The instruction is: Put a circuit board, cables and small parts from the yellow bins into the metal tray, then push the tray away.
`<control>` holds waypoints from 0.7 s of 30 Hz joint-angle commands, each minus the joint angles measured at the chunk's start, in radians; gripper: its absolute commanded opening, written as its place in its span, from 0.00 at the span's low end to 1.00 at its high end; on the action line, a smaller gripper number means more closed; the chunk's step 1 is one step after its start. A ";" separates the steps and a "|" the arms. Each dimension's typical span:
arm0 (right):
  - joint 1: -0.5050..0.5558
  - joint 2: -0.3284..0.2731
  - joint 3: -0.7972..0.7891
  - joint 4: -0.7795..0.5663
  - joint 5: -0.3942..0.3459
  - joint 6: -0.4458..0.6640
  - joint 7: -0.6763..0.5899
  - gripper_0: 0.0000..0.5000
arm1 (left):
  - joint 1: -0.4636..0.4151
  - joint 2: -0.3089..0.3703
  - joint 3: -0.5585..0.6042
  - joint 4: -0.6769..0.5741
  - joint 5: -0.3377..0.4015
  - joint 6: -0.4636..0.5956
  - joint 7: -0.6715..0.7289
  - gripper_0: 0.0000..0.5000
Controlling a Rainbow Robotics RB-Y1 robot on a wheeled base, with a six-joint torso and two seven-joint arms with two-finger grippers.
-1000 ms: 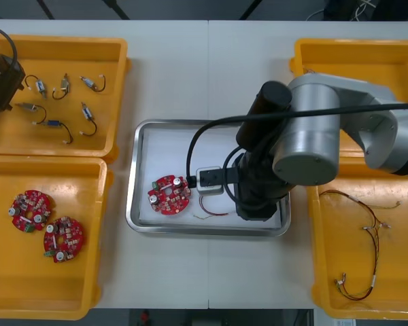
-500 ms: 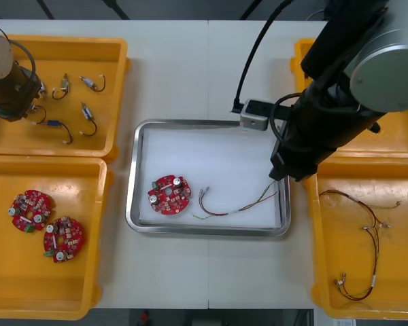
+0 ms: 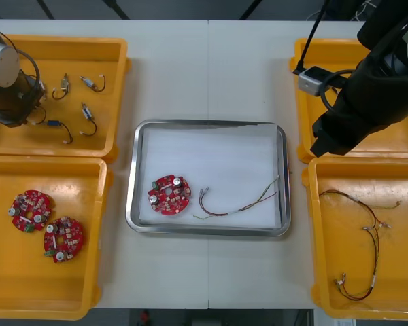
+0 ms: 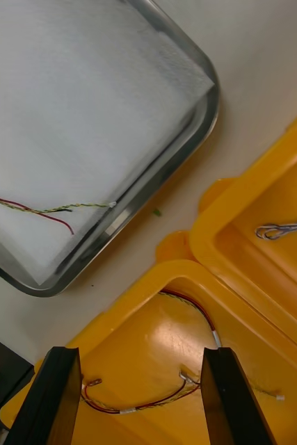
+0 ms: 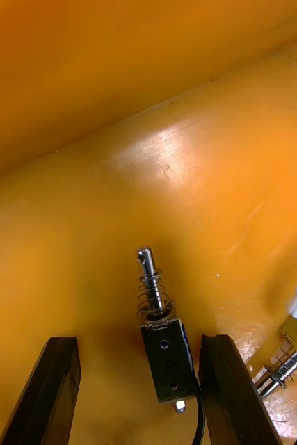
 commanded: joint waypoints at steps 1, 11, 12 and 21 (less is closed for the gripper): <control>-0.038 -0.072 -0.040 0.053 -0.007 0.005 -0.073 1.00 | -0.046 -0.009 -0.012 0.010 -0.008 -0.013 -0.045 1.00; -0.027 -0.092 -0.067 0.208 0.023 0.007 -0.036 1.00 | -0.045 -0.009 -0.012 0.011 -0.006 -0.019 -0.064 0.00; -0.020 -0.092 -0.081 0.223 0.031 0.007 -0.027 1.00 | -0.045 -0.009 -0.012 0.011 -0.004 -0.019 -0.065 0.00; 0.088 -0.080 -0.245 0.365 0.083 0.000 0.240 1.00 | -0.054 0.000 -0.012 0.000 0.002 0.004 -0.087 0.00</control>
